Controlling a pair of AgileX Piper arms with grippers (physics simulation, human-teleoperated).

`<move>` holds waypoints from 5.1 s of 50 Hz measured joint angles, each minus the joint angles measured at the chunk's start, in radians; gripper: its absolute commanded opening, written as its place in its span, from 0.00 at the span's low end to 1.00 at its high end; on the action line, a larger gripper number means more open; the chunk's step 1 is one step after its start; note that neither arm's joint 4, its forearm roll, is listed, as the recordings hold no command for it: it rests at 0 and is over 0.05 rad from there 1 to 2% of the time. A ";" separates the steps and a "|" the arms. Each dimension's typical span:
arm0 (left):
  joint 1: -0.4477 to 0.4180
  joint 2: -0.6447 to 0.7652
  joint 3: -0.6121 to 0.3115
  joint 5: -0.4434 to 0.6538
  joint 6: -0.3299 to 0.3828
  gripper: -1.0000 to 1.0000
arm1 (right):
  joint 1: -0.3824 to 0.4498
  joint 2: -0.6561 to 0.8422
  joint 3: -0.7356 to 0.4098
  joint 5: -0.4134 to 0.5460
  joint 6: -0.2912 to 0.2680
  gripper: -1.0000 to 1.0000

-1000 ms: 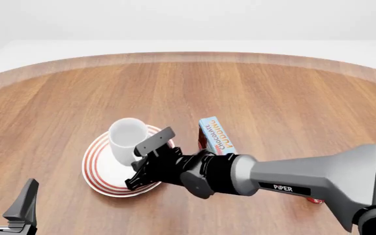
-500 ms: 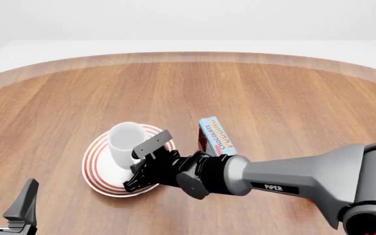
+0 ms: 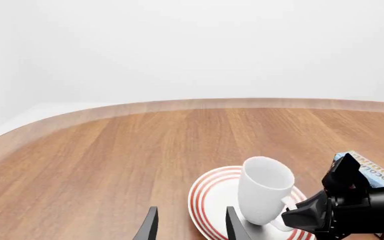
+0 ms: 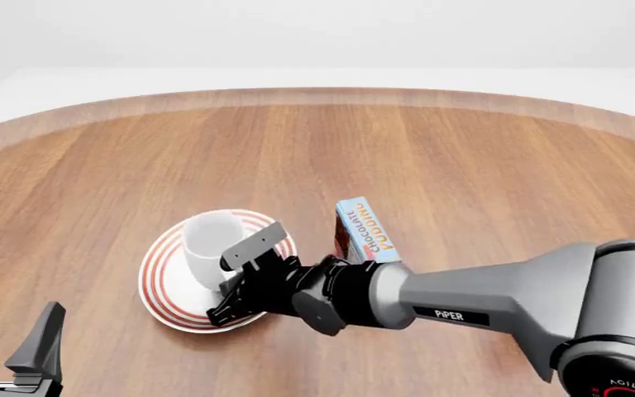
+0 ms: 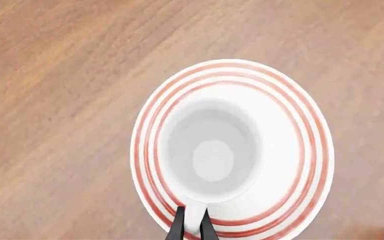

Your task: Pick up the white mug and put it on the plate, and put the chocolate pudding to the right of the plate.

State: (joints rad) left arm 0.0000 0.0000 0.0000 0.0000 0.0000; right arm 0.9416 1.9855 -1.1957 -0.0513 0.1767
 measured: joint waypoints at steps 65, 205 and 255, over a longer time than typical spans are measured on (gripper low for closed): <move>0.000 0.000 0.000 0.000 0.000 1.00 | -0.006 -0.047 0.010 0.022 0.011 1.00; 0.000 0.000 0.000 0.000 0.000 1.00 | -0.117 -0.916 0.760 -0.168 -0.066 1.00; 0.000 0.000 0.000 0.000 0.000 1.00 | -0.285 -1.425 0.978 0.086 -0.079 1.00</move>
